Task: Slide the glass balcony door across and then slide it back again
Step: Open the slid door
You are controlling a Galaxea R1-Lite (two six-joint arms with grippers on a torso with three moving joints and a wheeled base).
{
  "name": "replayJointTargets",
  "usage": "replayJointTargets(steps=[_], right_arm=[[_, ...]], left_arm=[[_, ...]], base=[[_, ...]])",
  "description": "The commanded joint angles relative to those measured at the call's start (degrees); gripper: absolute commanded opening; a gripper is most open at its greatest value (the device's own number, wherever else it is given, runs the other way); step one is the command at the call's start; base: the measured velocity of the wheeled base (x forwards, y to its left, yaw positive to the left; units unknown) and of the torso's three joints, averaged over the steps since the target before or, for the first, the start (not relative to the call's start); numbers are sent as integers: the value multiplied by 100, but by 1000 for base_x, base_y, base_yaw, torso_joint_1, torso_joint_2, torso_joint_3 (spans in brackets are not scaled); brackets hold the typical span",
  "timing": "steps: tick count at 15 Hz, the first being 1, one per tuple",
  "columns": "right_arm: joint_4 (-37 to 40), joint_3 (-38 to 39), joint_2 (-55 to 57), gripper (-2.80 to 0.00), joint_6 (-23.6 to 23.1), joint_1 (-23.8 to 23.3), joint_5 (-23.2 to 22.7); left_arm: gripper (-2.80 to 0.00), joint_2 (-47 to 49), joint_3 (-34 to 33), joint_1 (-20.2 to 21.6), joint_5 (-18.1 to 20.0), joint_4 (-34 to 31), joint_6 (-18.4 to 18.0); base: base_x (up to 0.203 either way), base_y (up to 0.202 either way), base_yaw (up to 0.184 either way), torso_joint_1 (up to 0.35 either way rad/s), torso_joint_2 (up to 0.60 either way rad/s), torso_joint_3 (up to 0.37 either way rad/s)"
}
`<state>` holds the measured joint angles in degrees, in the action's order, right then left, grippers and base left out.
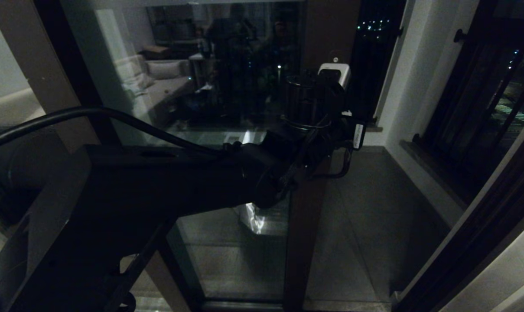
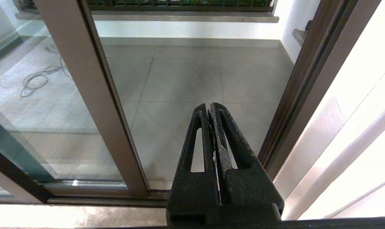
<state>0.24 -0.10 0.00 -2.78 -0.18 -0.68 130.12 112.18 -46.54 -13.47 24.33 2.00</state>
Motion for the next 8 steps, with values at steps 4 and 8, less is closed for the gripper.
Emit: replayJointTargets(steps=[4, 8], right_arm=[[2, 1, 9, -280, -3, 1, -2], [2, 1, 9, -280, -3, 1, -8]], left_arm=[[-280, -158, -37, 66, -138, 24, 2], [-280, -596, -588, 91, -147, 10, 9]], base=[[0, 0, 0, 0, 0, 0], [0, 0, 0, 0, 0, 0]])
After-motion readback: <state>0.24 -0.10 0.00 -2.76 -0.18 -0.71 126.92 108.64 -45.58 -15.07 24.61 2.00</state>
